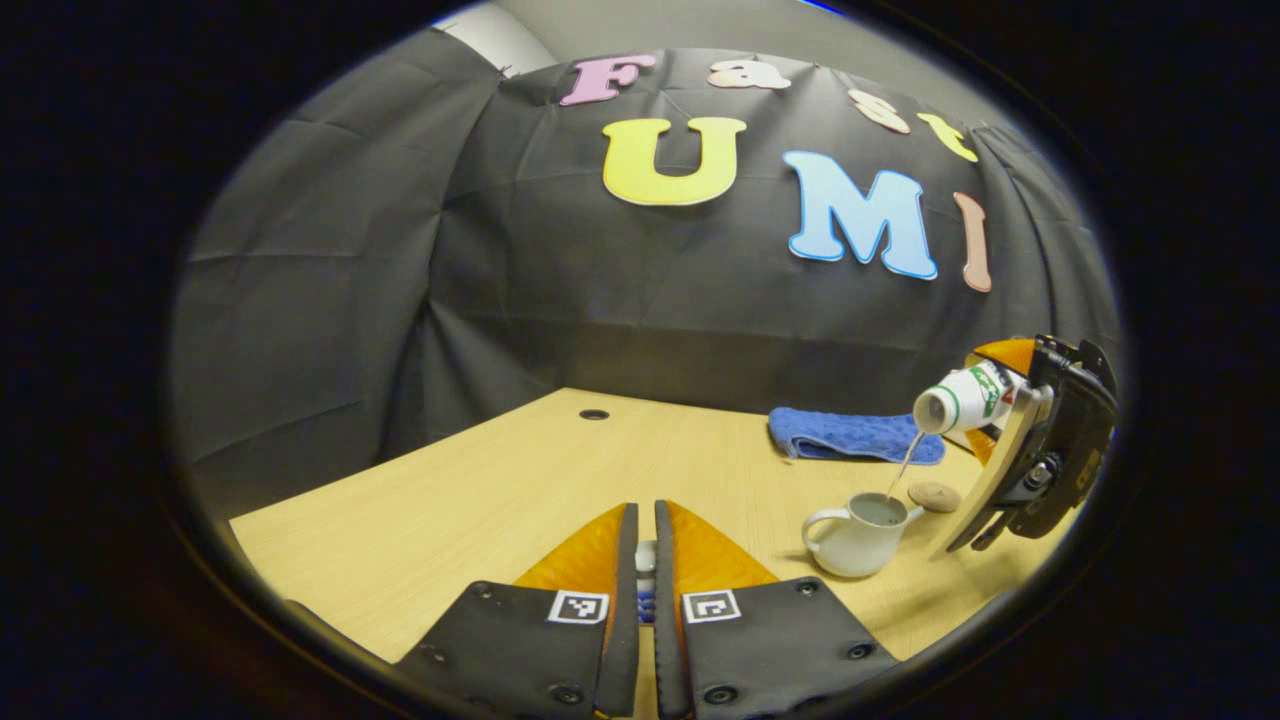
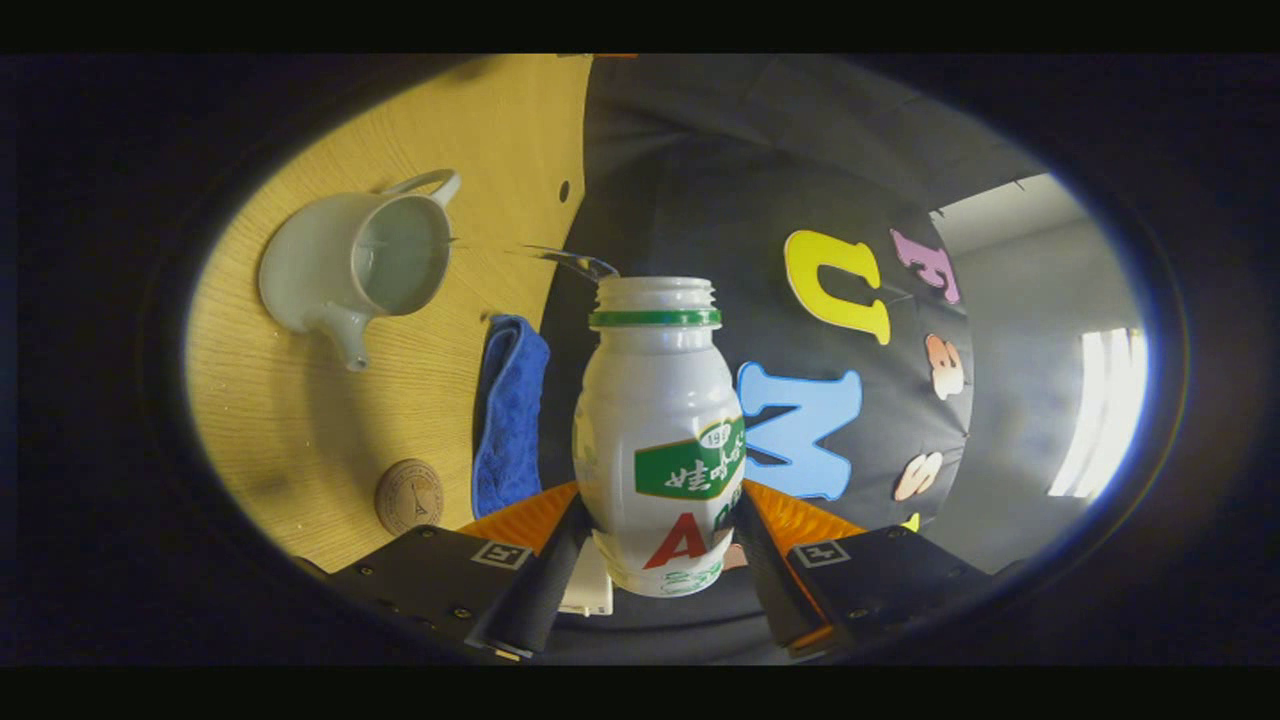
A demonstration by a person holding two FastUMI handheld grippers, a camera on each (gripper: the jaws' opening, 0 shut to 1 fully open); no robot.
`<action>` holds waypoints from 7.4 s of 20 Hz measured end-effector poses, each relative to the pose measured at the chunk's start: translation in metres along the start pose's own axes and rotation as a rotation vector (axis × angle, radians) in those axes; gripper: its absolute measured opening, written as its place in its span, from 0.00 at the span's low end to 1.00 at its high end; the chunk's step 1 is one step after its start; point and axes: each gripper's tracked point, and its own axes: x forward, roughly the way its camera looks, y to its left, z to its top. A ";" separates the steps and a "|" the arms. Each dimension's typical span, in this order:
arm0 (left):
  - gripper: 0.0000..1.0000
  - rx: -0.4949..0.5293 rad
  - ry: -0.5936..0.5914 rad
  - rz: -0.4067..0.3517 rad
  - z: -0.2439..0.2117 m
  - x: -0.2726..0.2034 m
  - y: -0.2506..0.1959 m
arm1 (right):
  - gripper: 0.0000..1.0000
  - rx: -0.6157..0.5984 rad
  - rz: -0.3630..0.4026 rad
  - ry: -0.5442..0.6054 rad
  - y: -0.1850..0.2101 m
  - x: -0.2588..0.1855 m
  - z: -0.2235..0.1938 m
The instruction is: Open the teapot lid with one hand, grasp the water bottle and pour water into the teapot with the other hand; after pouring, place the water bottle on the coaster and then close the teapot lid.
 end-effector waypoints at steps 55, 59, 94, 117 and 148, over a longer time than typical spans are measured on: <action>0.17 0.019 0.023 -0.006 -0.008 0.000 -0.002 | 0.80 -0.187 -0.089 -0.068 -0.010 0.001 0.006; 0.17 0.018 0.024 -0.008 -0.007 0.000 -0.003 | 0.80 -0.202 -0.085 -0.081 -0.010 0.001 0.007; 0.13 0.012 0.021 0.010 -0.008 -0.001 -0.002 | 0.80 -0.358 -0.107 -0.181 -0.013 0.004 0.011; 0.16 0.021 -0.040 -0.046 0.013 -0.013 -0.035 | 0.80 0.952 0.386 0.112 0.061 -0.022 -0.025; 0.17 0.045 -0.082 -0.350 0.031 0.010 -0.181 | 0.80 1.495 0.317 0.218 0.066 -0.070 -0.102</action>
